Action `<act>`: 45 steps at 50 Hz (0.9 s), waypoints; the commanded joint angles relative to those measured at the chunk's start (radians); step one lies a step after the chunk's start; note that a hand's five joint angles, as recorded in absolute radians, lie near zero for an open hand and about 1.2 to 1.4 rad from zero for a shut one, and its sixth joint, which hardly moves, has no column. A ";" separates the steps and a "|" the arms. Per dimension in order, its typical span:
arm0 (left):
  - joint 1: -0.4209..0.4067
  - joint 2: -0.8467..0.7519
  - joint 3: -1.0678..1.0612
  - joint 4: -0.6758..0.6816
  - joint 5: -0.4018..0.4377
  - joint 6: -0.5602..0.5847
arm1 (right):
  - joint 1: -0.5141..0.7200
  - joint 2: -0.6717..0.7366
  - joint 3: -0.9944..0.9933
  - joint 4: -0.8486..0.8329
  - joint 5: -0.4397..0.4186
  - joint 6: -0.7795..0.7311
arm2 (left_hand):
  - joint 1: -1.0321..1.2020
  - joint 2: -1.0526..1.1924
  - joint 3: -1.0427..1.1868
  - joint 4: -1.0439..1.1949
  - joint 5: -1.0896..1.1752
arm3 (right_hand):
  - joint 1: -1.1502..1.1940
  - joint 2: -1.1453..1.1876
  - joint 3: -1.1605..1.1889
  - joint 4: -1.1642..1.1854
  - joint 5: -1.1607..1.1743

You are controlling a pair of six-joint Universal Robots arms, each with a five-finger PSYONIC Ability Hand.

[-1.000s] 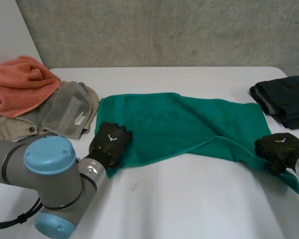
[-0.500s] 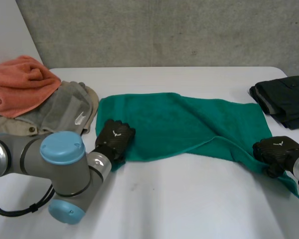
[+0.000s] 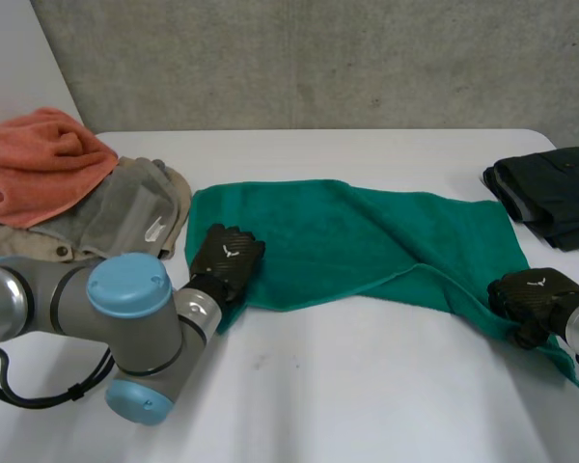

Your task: Fold the laundry.

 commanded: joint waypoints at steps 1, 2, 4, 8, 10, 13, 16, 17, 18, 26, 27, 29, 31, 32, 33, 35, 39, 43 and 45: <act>-0.010 0.027 -0.035 -0.048 -0.002 0.000 | -0.001 0.000 0.001 0.000 0.001 -0.003 | -0.111 -0.132 -0.143 -0.142 -0.141 | 0.275 0.208 0.204 0.197 0.245; -0.008 0.038 -0.044 -0.059 -0.001 0.000 | -0.001 0.000 0.001 0.000 -0.001 -0.003 | -0.111 -0.132 -0.143 -0.142 -0.142 | 0.275 0.208 0.204 0.197 0.245; -0.008 0.067 -0.063 -0.080 0.002 -0.003 | -0.002 0.000 0.004 0.000 -0.001 -0.003 | -0.114 -0.135 -0.146 -0.145 -0.145 | 0.275 0.208 0.204 0.197 0.245; -0.013 0.119 -0.090 -0.114 0.004 -0.017 | -0.002 0.000 0.005 0.000 -0.001 -0.003 | -0.158 -0.179 -0.190 -0.189 -0.189 | 0.275 0.208 0.204 0.197 0.245; -0.020 0.134 -0.106 -0.117 0.004 -0.018 | -0.001 0.000 0.007 0.000 -0.001 -0.003 | -0.164 -0.185 -0.196 -0.195 -0.195 | 0.275 0.208 0.204 0.197 0.245; -0.036 0.148 -0.119 -0.117 0.005 -0.020 | 0.001 0.000 0.007 0.000 -0.001 -0.004 | -0.170 -0.191 -0.202 -0.201 -0.200 | 0.275 0.208 0.204 0.197 0.245; -0.057 0.151 -0.132 -0.117 0.005 -0.020 | 0.001 0.001 0.007 0.000 -0.001 -0.004 | -0.190 -0.211 -0.223 -0.221 -0.221 | 0.275 0.208 0.204 0.197 0.245; -0.060 0.150 -0.133 -0.117 0.005 -0.020 | 0.001 0.003 0.007 0.000 -0.001 -0.004 | -0.193 -0.214 -0.226 -0.224 -0.224 | 0.275 0.208 0.204 0.197 0.245; -0.062 0.147 -0.133 -0.117 0.007 -0.020 | 0.001 0.004 0.007 0.000 -0.001 -0.004 | -0.193 -0.214 -0.226 -0.224 -0.224 | 0.275 0.208 0.204 0.197 0.245; -0.051 0.101 -0.097 -0.113 0.008 -0.012 | 0.001 0.011 0.007 0.000 -0.001 -0.004 | -0.178 -0.200 -0.211 -0.210 -0.209 | 0.275 0.208 0.204 0.197 0.245; -0.048 0.092 -0.090 -0.113 0.007 -0.012 | 0.001 0.011 0.007 0.000 -0.001 -0.004 | -0.176 -0.197 -0.208 -0.207 -0.206 | 0.275 0.208 0.204 0.197 0.245; -0.039 0.070 -0.067 -0.113 0.004 -0.011 | -0.001 0.011 0.007 0.000 -0.001 -0.006 | -0.164 -0.185 -0.196 -0.195 -0.195 | 0.275 0.208 0.204 0.197 0.245; -0.031 0.059 -0.054 -0.113 0.004 -0.011 | -0.001 0.011 0.007 0.000 -0.001 -0.009 | -0.161 -0.182 -0.193 -0.192 -0.192 | 0.275 0.208 0.204 0.197 0.245; -0.026 0.056 -0.046 -0.113 0.004 -0.011 | -0.001 0.011 0.007 0.000 -0.001 -0.012 | -0.161 -0.182 -0.193 -0.192 -0.192 | 0.275 0.208 0.204 0.197 0.245; -0.019 0.047 -0.035 -0.110 0.002 -0.009 | -0.001 0.011 0.007 0.000 -0.001 -0.013 | -0.161 -0.182 -0.193 -0.192 -0.192 | 0.275 0.208 0.204 0.197 0.245; -0.014 0.038 -0.023 -0.105 0.004 -0.008 | -0.001 0.011 0.007 0.000 0.001 -0.015 | -0.152 -0.173 -0.185 -0.183 -0.183 | 0.275 0.208 0.204 0.197 0.245; -0.008 0.006 0.012 -0.105 -0.001 -0.001 | -0.001 0.015 0.007 0.000 0.001 -0.015 | -0.146 -0.167 -0.179 -0.177 -0.177 | 0.275 0.208 0.204 0.197 0.245; -0.008 -0.014 0.043 -0.105 -0.004 0.000 | -0.001 0.015 0.007 0.000 0.001 -0.015 | -0.079 -0.100 -0.111 -0.110 -0.110 | 0.275 0.208 0.204 0.197 0.245; -0.003 -0.013 0.058 -0.102 -0.002 0.000 | -0.001 0.015 0.007 0.000 0.001 -0.015 | -0.023 -0.044 -0.056 -0.055 -0.054 | 0.275 0.208 0.204 0.197 0.245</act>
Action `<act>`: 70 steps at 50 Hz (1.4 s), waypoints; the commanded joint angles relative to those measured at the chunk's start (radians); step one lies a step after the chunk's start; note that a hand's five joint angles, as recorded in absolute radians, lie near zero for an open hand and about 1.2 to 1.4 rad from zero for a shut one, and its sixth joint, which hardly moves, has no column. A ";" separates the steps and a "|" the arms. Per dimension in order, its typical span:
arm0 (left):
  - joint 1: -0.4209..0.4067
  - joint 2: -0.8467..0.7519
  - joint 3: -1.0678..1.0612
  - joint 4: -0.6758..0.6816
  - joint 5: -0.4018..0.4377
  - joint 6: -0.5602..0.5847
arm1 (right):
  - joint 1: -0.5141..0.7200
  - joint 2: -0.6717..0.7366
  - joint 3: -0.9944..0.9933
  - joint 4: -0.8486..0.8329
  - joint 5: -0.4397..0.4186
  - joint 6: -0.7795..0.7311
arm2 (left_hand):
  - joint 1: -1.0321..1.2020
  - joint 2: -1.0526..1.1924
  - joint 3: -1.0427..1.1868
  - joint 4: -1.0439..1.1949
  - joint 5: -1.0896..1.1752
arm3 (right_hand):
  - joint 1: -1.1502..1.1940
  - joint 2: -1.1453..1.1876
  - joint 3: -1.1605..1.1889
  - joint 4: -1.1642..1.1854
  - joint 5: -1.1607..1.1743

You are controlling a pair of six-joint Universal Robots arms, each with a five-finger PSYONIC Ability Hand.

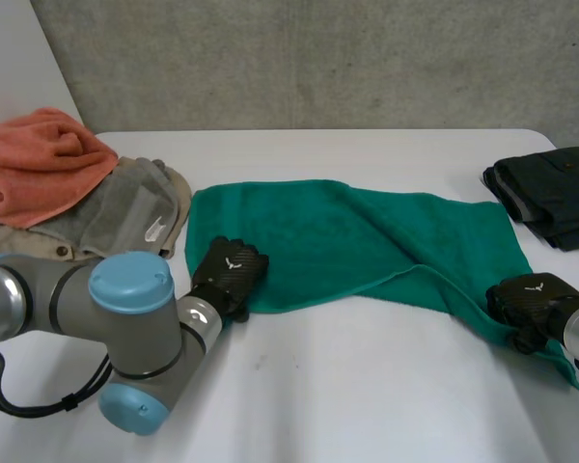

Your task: Fold the laundry.

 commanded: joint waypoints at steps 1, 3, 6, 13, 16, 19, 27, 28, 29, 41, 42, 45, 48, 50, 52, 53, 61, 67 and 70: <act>0.009 -0.023 0.055 0.006 -0.002 0.003 | 0.000 0.001 0.000 0.000 0.000 0.000 | 0.244 0.252 0.250 0.256 0.259 | 0.275 0.208 0.204 0.197 0.245; 0.021 -0.023 0.071 0.014 -0.001 0.001 | 0.000 0.001 0.000 0.000 0.000 0.000 | 0.294 0.302 0.300 0.306 0.309 | 0.275 0.208 0.204 0.197 0.245; 0.023 -0.028 0.087 0.022 -0.001 0.003 | 0.000 0.001 0.000 0.000 0.000 0.000 | 0.300 0.308 0.306 0.312 0.315 | 0.275 0.208 0.204 0.197 0.245; 0.023 -0.067 0.116 0.025 -0.004 0.033 | 0.000 0.001 0.002 0.000 0.002 0.000 | 0.601 0.609 0.607 0.613 0.616 | 0.275 0.208 0.204 0.197 0.245; 0.024 -0.061 0.114 0.025 -0.007 0.062 | 0.000 0.001 0.002 0.000 0.005 0.000 | 0.714 0.722 0.720 0.725 0.729 | 0.275 0.208 0.204 0.197 0.245; 0.018 -0.049 0.102 0.025 -0.028 0.073 | 0.002 -0.002 -0.008 0.003 0.012 0.000 | 0.714 0.722 0.720 0.725 0.729 | 0.275 0.208 0.204 0.197 0.245; 0.011 0.297 -0.019 0.006 -0.214 0.069 | -0.004 -0.218 -0.116 0.147 0.029 -0.085 | 0.714 0.722 0.720 0.725 0.729 | 0.275 0.208 0.204 0.197 0.245; 0.009 0.384 -0.046 -0.007 -0.214 0.069 | -0.008 -0.246 -0.138 0.178 0.029 -0.104 | 0.714 0.722 0.720 0.725 0.729 | 0.275 0.208 0.204 0.197 0.245; 0.009 0.428 -0.062 -0.023 -0.214 0.070 | -0.006 -0.275 -0.161 0.211 0.025 -0.125 | 0.714 0.722 0.720 0.725 0.729 | 0.275 0.208 0.204 0.197 0.245; 0.032 0.655 -0.174 -0.363 -0.211 0.067 | -0.001 -0.304 -0.339 0.495 0.023 -0.310 | 0.714 0.722 0.720 0.725 0.729 | 0.275 0.208 0.204 0.197 0.245; 0.037 0.646 -0.183 -0.372 -0.209 0.069 | -0.001 -0.245 -0.341 0.494 0.028 -0.337 | 0.714 0.722 0.720 0.725 0.729 | 0.275 0.208 0.204 0.197 0.245; 0.067 0.553 -0.192 -0.354 -0.208 0.069 | 0.005 -0.156 -0.350 0.492 0.049 -0.363 | 0.714 0.722 0.720 0.725 0.729 | 0.275 0.208 0.204 0.197 0.245; 0.092 0.430 -0.151 -0.288 -0.202 0.076 | 0.015 -0.056 -0.386 0.457 0.109 -0.368 | 0.714 0.722 0.720 0.725 0.729 | 0.275 0.208 0.204 0.197 0.245; 0.095 0.372 -0.101 -0.242 -0.197 0.078 | 0.055 0.010 -0.431 0.390 0.153 -0.364 | 0.714 0.722 0.720 0.725 0.729 | 0.275 0.208 0.204 0.197 0.245; 0.096 0.293 -0.003 -0.179 -0.189 0.079 | 0.095 0.055 -0.469 0.327 0.179 -0.362 | 0.714 0.722 0.720 0.725 0.729 | 0.275 0.208 0.204 0.197 0.245; 0.096 0.270 0.037 -0.159 -0.188 0.081 | 0.115 0.073 -0.494 0.292 0.192 -0.362 | 0.714 0.722 0.720 0.725 0.729 | 0.275 0.208 0.204 0.197 0.245; 0.095 0.057 0.677 0.019 -0.185 0.217 | 0.215 0.159 -0.799 -0.184 0.313 -0.278 | 0.714 0.722 0.720 0.725 0.729 | 0.275 0.208 0.204 0.197 0.245; 0.099 0.049 0.890 0.156 -0.195 0.193 | 0.221 0.139 -0.833 -0.613 0.307 -0.209 | 0.714 0.722 0.720 0.725 0.729 | 0.275 0.208 0.204 0.197 0.245; 0.098 0.057 0.881 0.181 -0.197 0.173 | 0.224 0.138 -0.822 -0.612 0.295 -0.207 | 0.714 0.722 0.720 0.725 0.729 | 0.275 0.208 0.204 0.197 0.245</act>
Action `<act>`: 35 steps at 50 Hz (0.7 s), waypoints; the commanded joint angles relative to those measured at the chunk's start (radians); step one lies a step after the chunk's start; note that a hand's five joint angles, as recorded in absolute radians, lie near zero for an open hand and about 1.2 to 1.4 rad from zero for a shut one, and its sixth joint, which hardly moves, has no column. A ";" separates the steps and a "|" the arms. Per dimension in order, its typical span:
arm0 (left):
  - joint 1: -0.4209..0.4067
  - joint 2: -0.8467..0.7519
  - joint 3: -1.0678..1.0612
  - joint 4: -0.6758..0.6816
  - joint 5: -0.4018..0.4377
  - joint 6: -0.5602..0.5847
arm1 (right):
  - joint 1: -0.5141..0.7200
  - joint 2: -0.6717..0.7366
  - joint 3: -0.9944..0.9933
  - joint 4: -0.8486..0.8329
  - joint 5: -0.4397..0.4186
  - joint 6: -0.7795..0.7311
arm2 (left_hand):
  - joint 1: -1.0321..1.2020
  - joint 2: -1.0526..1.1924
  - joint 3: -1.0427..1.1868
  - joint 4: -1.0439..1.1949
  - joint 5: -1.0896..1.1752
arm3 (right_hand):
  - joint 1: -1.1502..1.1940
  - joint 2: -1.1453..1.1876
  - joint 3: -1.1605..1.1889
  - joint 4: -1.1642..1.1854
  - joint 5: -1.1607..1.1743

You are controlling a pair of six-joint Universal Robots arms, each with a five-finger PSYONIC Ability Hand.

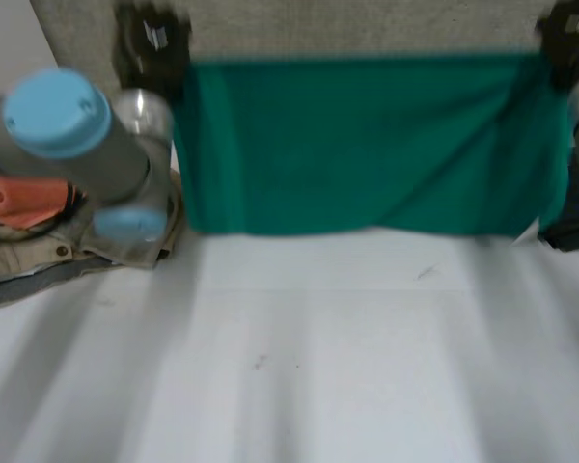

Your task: Fold the laundry.

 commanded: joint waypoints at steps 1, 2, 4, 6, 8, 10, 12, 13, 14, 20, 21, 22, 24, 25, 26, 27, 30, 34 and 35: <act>-0.003 0.070 0.143 0.100 -0.018 -0.029 | 0.001 -0.019 0.008 -0.197 -0.023 0.035 | 0.245 0.197 0.202 0.194 0.242 | 0.275 0.204 0.200 0.196 0.236; -0.004 0.071 0.129 0.097 -0.018 -0.035 | 0.003 -0.019 0.013 -0.180 -0.024 0.038 | 0.245 0.197 0.202 0.194 0.242 | 0.275 0.204 0.200 0.196 0.236; -0.006 0.082 0.085 0.088 -0.018 -0.047 | 0.016 -0.019 0.031 -0.114 -0.027 0.038 | 0.245 0.197 0.202 0.194 0.242 | 0.275 0.204 0.200 0.196 0.236; -0.003 0.119 -0.016 0.083 -0.015 -0.069 | 0.029 -0.019 0.046 -0.063 -0.029 0.040 | 0.245 0.197 0.202 0.194 0.242 | 0.275 0.204 0.200 0.196 0.236; 0.000 0.145 -0.094 0.085 -0.010 -0.081 | 0.046 -0.020 0.080 0.022 -0.039 0.041 | 0.245 0.197 0.202 0.194 0.242 | 0.275 0.204 0.200 0.196 0.236; 0.003 0.169 -0.210 0.090 -0.005 -0.095 | 0.052 -0.019 0.106 0.076 -0.050 0.048 | 0.245 0.197 0.202 0.194 0.242 | 0.275 0.204 0.200 0.196 0.236; 0.002 0.177 -0.323 0.090 -0.005 -0.106 | 0.053 -0.019 0.154 0.158 -0.073 0.064 | 0.245 0.197 0.202 0.194 0.242 | 0.275 0.204 0.200 0.196 0.236; 0.002 0.179 -0.351 0.088 -0.005 -0.109 | 0.050 -0.019 0.172 0.185 -0.081 0.071 | 0.245 0.197 0.202 0.194 0.242 | 0.275 0.204 0.200 0.196 0.236; 0.000 0.179 -0.392 0.087 -0.004 -0.112 | 0.049 -0.019 0.193 0.216 -0.089 0.080 | 0.245 0.197 0.202 0.194 0.242 | 0.275 0.204 0.200 0.196 0.236; 0.000 0.177 -0.613 0.097 0.005 -0.127 | 0.038 0.012 0.327 0.356 -0.153 0.196 | 0.245 0.197 0.202 0.194 0.242 | 0.275 0.204 0.200 0.196 0.236; 0.002 0.177 -0.635 0.099 0.010 -0.133 | 0.033 0.024 0.338 0.357 -0.164 0.216 | 0.245 0.197 0.202 0.194 0.242 | 0.275 0.204 0.200 0.196 0.236; 0.002 0.177 -0.651 0.100 0.013 -0.136 | 0.026 0.042 0.347 0.356 -0.176 0.238 | 0.245 0.197 0.202 0.194 0.242 | 0.275 0.204 0.200 0.196 0.236; 0.003 0.175 -0.688 0.108 0.025 -0.144 | -0.013 0.088 0.364 0.357 -0.208 0.301 | 0.245 0.197 0.202 0.194 0.242 | 0.275 0.204 0.200 0.196 0.236; 0.003 0.177 -0.699 0.113 0.028 -0.147 | -0.026 0.096 0.367 0.359 -0.217 0.320 | 0.245 0.197 0.202 0.194 0.242 | 0.275 0.204 0.200 0.196 0.236; 0.005 0.179 -0.708 0.116 0.031 -0.149 | -0.054 0.108 0.373 0.360 -0.233 0.365 | 0.245 0.197 0.202 0.194 0.242 | 0.275 0.204 0.200 0.196 0.236; 0.006 0.180 -0.719 0.117 0.031 -0.150 | -0.068 0.115 0.376 0.360 -0.240 0.385 | 0.245 0.197 0.202 0.194 0.242 | 0.275 0.204 0.200 0.196 0.236; 0.017 0.198 -0.753 0.123 0.033 -0.155 | -0.121 0.116 0.391 0.360 -0.277 0.468 | 0.245 0.197 0.202 0.194 0.242 | 0.275 0.204 0.200 0.196 0.236; 0.023 0.231 -0.785 0.129 0.033 -0.156 | -0.174 0.108 0.410 0.362 -0.319 0.558 | 0.245 0.197 0.202 0.194 0.242 | 0.160 0.089 0.085 0.081 0.120; 0.022 0.238 -0.793 0.134 0.033 -0.156 | -0.183 0.108 0.413 0.362 -0.322 0.572 | 0.245 0.197 0.202 0.194 0.242 | 0.112 0.041 0.037 0.033 0.073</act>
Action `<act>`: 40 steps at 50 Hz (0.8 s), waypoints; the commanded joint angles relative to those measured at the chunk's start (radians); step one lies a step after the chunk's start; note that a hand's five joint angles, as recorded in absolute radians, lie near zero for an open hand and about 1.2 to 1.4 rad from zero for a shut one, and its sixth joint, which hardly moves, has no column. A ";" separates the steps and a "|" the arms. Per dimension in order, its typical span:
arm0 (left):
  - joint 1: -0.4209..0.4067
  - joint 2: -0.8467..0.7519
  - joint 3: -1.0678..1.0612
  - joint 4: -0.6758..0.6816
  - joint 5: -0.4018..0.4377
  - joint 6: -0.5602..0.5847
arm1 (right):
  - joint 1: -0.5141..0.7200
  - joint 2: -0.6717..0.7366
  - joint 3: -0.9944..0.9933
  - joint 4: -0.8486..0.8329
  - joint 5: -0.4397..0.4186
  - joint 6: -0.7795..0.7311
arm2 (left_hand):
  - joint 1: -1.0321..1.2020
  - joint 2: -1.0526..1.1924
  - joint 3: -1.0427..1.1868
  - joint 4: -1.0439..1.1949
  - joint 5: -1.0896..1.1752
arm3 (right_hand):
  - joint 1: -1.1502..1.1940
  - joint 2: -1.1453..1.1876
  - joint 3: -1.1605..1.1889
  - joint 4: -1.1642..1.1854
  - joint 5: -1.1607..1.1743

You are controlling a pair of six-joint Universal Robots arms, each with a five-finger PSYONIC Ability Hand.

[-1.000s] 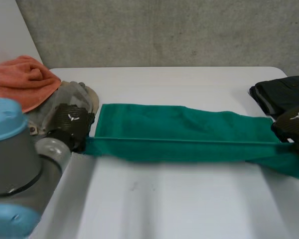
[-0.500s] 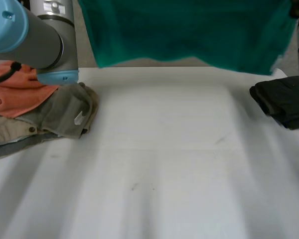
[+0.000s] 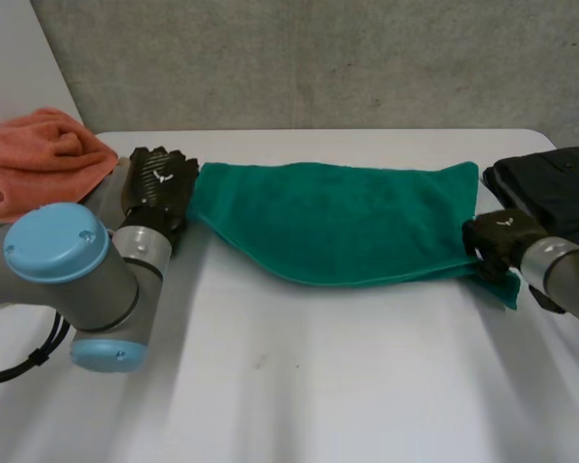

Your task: Fold the laundry.

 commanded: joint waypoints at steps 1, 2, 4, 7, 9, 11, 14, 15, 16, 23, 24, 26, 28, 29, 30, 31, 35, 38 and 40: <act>0.009 0.049 -0.047 0.016 0.001 -0.003 | -0.097 -0.004 0.023 -0.003 -0.062 0.156 | 0.245 0.196 0.202 0.195 0.224 | 0.045 -0.029 -0.030 -0.034 -0.011; 0.009 0.052 -0.050 0.018 0.001 -0.003 | -0.104 -0.006 0.026 -0.003 -0.063 0.166 | 0.245 0.196 0.202 0.195 0.224 | -0.019 -0.094 -0.094 -0.099 -0.076; 0.011 0.063 -0.058 0.020 0.001 -0.003 | -0.122 -0.007 0.036 -0.002 -0.066 0.182 | 0.245 0.196 0.202 0.195 0.224 | -0.231 -0.305 -0.306 -0.310 -0.287; 0.011 0.066 -0.059 0.021 0.001 -0.003 | -0.140 -0.012 0.049 0.004 -0.067 0.186 | 0.245 0.196 0.202 0.195 0.224 | -0.305 -0.379 -0.380 -0.384 -0.361; 0.011 0.067 -0.059 0.021 0.001 -0.003 | -0.147 -0.012 0.052 0.014 -0.067 0.179 | 0.245 0.196 0.202 0.195 0.224 | -0.317 -0.391 -0.392 -0.396 -0.373; 0.012 0.067 -0.058 0.021 0.001 -0.002 | -0.153 -0.012 0.053 0.035 -0.071 0.173 | 0.245 0.196 0.202 0.195 0.224 | -0.317 -0.391 -0.392 -0.396 -0.373; 0.022 0.066 -0.056 0.021 0.000 -0.003 | -0.156 -0.012 0.056 0.055 -0.079 0.154 | 0.245 0.196 0.202 0.195 0.224 | -0.311 -0.385 -0.386 -0.390 -0.367; 0.031 0.066 -0.056 0.021 0.000 -0.003 | -0.156 -0.010 0.058 0.058 -0.080 0.143 | 0.245 0.196 0.202 0.195 0.224 | -0.311 -0.385 -0.386 -0.390 -0.367; 0.035 0.066 -0.056 0.021 0.000 -0.003 | -0.157 -0.004 0.060 0.058 -0.079 0.131 | 0.245 0.196 0.202 0.195 0.224 | -0.308 -0.382 -0.383 -0.387 -0.364; 0.045 0.067 -0.059 0.015 -0.003 -0.003 | -0.154 0.031 0.053 0.023 -0.065 0.031 | 0.245 0.196 0.202 0.195 0.224 | 0.169 0.094 0.094 0.090 0.113; 0.045 0.070 -0.059 0.010 -0.003 -0.003 | -0.156 0.030 0.052 0.017 -0.066 0.031 | 0.245 0.196 0.202 0.195 0.224 | 0.274 0.200 0.199 0.195 0.218; 0.045 0.081 -0.064 0.007 -0.003 -0.003 | -0.157 0.022 0.046 0.011 -0.062 0.032 | 0.245 0.196 0.202 0.195 0.224 | 0.275 0.201 0.200 0.196 0.219; 0.045 0.121 -0.085 -0.003 -0.005 -0.003 | -0.157 0.017 0.046 0.011 -0.060 0.026 | 0.245 0.196 0.202 0.195 0.224 | 0.275 0.201 0.200 0.196 0.219; 0.045 0.141 -0.095 -0.009 -0.005 -0.003 | -0.160 0.010 0.047 0.012 -0.060 0.023 | 0.245 0.196 0.202 0.195 0.224 | 0.275 0.201 0.200 0.196 0.219; 0.045 0.161 -0.107 -0.017 -0.005 -0.002 | -0.163 -0.027 0.049 0.014 -0.059 0.023 | 0.245 0.196 0.202 0.195 0.224 | 0.275 0.201 0.200 0.196 0.219; 0.043 0.206 -0.131 -0.037 -0.004 0.000 | -0.165 -0.056 0.052 0.017 -0.060 0.023 | 0.245 0.196 0.202 0.195 0.224 | 0.275 0.201 0.200 0.196 0.219; 0.043 0.337 -0.177 -0.141 -0.002 0.004 | -0.186 -0.234 0.069 0.063 -0.066 0.012 | 0.245 0.196 0.202 0.195 0.224 | 0.275 0.201 0.200 0.196 0.219; 0.042 0.418 -0.193 -0.241 -0.002 0.008 | -0.194 -0.350 0.064 0.167 -0.076 -0.056 | 0.245 0.196 0.202 0.195 0.224 | 0.275 0.201 0.200 0.196 0.219; 0.042 0.500 -0.199 -0.368 0.000 0.011 | -0.205 -0.404 0.061 0.230 -0.076 -0.127 | 0.245 0.196 0.202 0.195 0.224 | 0.275 0.201 0.200 0.196 0.219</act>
